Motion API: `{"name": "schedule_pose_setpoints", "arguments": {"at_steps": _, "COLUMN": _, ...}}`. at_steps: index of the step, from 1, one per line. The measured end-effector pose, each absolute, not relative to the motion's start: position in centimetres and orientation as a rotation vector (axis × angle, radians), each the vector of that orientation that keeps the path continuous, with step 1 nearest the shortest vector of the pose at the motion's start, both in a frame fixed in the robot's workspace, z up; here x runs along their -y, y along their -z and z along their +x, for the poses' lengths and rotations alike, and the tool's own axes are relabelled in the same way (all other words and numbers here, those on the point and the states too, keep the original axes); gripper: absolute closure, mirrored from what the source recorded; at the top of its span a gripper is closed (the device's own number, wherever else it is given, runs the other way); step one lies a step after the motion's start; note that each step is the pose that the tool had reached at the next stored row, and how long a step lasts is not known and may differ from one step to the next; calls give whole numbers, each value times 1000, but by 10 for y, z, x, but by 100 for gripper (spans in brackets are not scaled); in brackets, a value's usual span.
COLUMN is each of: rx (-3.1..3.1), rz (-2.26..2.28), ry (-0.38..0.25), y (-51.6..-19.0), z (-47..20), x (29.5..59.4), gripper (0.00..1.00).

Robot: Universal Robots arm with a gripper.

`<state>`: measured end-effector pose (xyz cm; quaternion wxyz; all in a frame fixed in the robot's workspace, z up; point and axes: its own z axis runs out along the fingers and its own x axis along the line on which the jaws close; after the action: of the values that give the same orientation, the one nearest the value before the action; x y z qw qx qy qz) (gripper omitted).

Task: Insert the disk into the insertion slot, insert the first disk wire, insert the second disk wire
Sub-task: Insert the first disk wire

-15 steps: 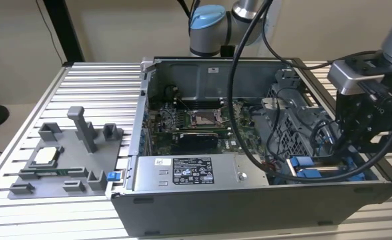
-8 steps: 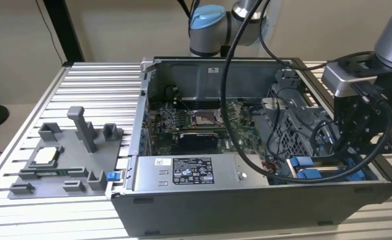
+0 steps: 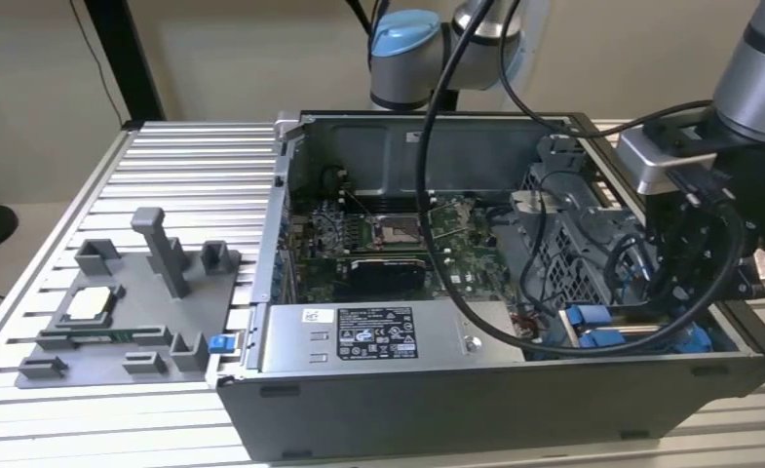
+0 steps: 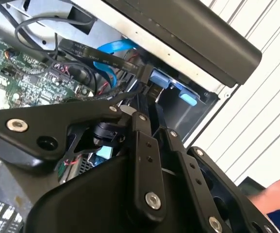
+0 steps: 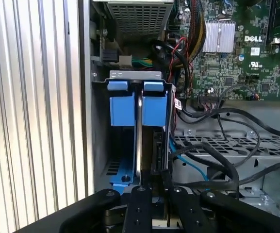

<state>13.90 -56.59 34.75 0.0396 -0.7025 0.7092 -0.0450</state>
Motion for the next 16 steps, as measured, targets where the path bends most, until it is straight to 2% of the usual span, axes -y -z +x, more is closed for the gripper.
{"name": "schedule_pose_setpoints", "arguments": {"at_steps": 16, "rx": -2131, "rz": -2110, "ry": 218, "y": -338, "z": 125, "x": 563, "gripper": 100}}
